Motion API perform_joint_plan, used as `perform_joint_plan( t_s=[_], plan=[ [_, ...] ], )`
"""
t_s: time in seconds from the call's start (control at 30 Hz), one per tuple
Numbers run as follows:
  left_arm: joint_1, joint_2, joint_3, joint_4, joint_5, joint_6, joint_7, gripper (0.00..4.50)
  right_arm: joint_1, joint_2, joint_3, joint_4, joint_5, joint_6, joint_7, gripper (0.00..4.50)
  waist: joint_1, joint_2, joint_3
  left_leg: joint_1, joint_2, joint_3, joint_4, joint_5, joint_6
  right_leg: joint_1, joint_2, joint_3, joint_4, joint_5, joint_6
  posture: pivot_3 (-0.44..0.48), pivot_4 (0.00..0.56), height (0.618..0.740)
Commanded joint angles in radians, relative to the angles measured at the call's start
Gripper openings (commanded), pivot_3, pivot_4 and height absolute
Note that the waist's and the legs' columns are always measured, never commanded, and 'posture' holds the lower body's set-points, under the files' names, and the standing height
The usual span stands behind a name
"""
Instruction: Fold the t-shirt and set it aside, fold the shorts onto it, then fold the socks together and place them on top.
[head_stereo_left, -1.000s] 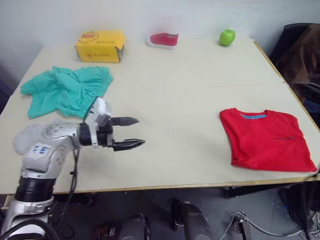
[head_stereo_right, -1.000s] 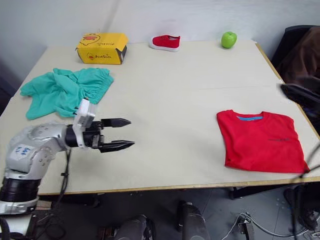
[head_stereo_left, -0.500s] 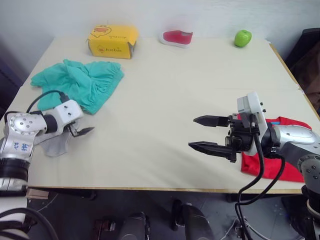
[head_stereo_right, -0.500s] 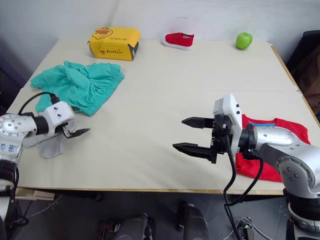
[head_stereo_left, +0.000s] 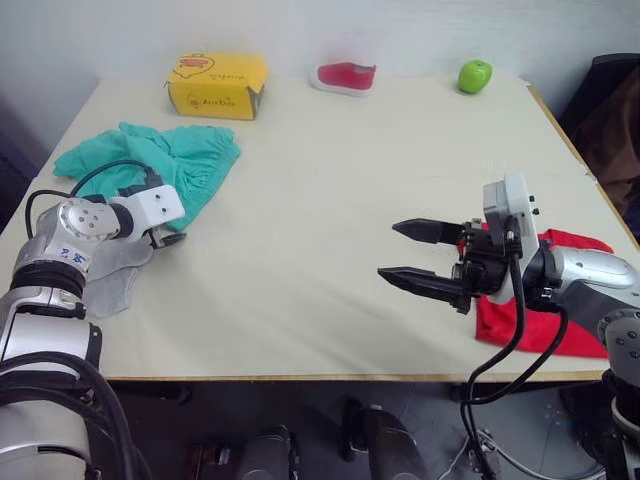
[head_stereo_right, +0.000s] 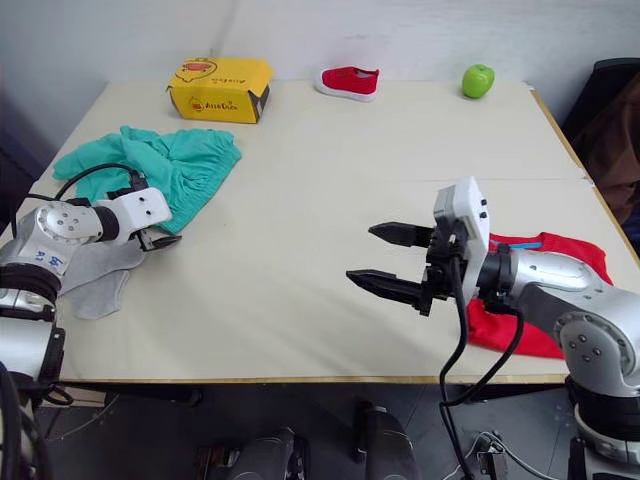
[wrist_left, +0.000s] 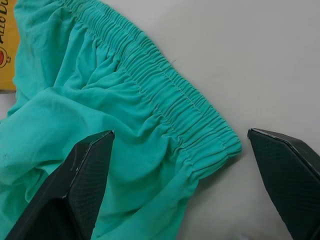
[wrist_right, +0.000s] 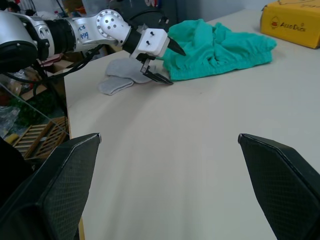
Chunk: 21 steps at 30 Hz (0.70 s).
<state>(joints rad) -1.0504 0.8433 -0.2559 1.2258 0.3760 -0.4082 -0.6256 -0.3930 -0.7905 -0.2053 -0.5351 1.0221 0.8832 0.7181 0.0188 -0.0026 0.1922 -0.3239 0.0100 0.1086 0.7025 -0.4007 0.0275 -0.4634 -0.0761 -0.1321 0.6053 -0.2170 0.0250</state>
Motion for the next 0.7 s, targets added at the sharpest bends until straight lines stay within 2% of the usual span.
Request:
perform_joint_plan(
  t_s=[0.03, 0.3, 0.4, 0.57, 0.7],
  plan=[
    [0.001, -0.001, -0.005, 0.059, 0.022, 0.065, 0.001, 3.6, 0.011, -0.009, -0.039, -0.044, 0.032, -0.002, -0.024, 4.5, -0.004, 0.0, 0.0, 0.001, 0.0, 0.001, -0.001, 0.0, 0.0, 0.001, 0.0, 0.001, 0.0, 0.0, 0.0, 0.0, 0.15, 0.74],
    [-0.028, -0.038, 0.084, 0.079, -0.058, 0.178, -0.03, 1.03, 0.014, -0.016, -0.034, -0.052, 0.045, -0.004, -0.042, 4.5, -0.007, 0.0, 0.0, 0.003, 0.0, 0.002, -0.001, 0.0, 0.0, 0.0, 0.0, 0.003, 0.002, 0.0, 0.0, 0.0, 0.15, 0.74],
    [-0.043, -0.087, 0.179, 0.064, -0.173, 0.244, -0.141, 0.08, 0.01, -0.018, -0.028, -0.05, 0.045, -0.005, -0.036, 4.5, -0.006, 0.0, 0.0, 0.002, 0.0, 0.002, -0.001, 0.0, 0.0, 0.0, 0.0, 0.003, 0.002, 0.0, 0.0, 0.0, 0.15, 0.74],
    [-0.056, -0.19, 0.261, -0.078, -0.312, 0.369, -0.344, 0.01, 0.003, -0.015, -0.01, -0.045, 0.039, -0.008, -0.031, 4.5, 0.008, -0.002, 0.0, -0.002, -0.001, 0.0, 0.002, 0.0, 0.001, -0.001, -0.001, 0.0, 0.001, 0.0, 0.0, 0.0, 0.15, 0.74],
    [0.059, -0.281, 0.253, -0.504, -0.444, 0.649, -0.468, 0.01, 0.003, -0.014, 0.005, -0.049, 0.029, -0.011, -0.019, 4.5, 0.005, -0.002, 0.0, -0.012, 0.0, -0.005, 0.01, 0.0, 0.001, -0.004, -0.001, -0.005, -0.001, 0.0, 0.0, 0.0, 0.15, 0.74]
  ],
)
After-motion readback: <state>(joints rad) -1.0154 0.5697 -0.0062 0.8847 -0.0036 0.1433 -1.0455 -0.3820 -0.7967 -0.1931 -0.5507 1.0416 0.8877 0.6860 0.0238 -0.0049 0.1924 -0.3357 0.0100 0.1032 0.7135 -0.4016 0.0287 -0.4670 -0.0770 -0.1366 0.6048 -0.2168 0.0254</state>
